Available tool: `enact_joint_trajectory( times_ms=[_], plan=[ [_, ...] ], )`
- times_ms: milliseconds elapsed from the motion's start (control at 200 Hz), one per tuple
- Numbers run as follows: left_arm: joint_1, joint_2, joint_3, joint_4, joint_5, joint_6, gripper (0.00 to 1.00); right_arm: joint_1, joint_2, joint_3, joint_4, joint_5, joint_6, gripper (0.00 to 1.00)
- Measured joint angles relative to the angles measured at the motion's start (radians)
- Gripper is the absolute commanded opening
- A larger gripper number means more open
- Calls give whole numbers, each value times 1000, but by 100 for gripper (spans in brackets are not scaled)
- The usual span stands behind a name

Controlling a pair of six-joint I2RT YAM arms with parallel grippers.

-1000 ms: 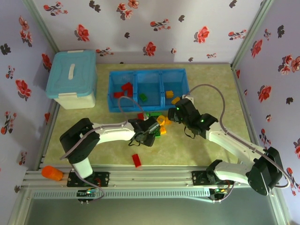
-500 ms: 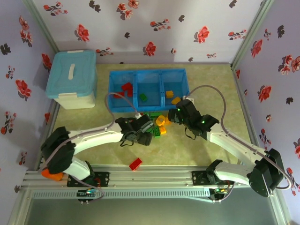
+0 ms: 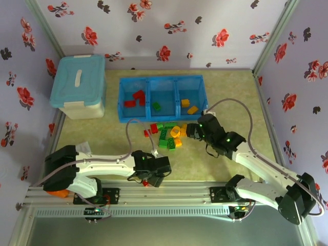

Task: Sort the legos into containers by color
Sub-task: Pick up the lego from the middle-left of the table.

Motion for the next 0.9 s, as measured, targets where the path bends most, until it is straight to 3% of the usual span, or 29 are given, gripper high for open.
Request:
enact_joint_trajectory(
  times_ms=[365,900],
  plan=[
    [-1,-9,-69,77,24,-7,70,0,-42,-29,-8,-5,17,73],
    [13,19,-108,137,32,-1,39,0,-48,-43,-10,-5,26,72]
  ],
)
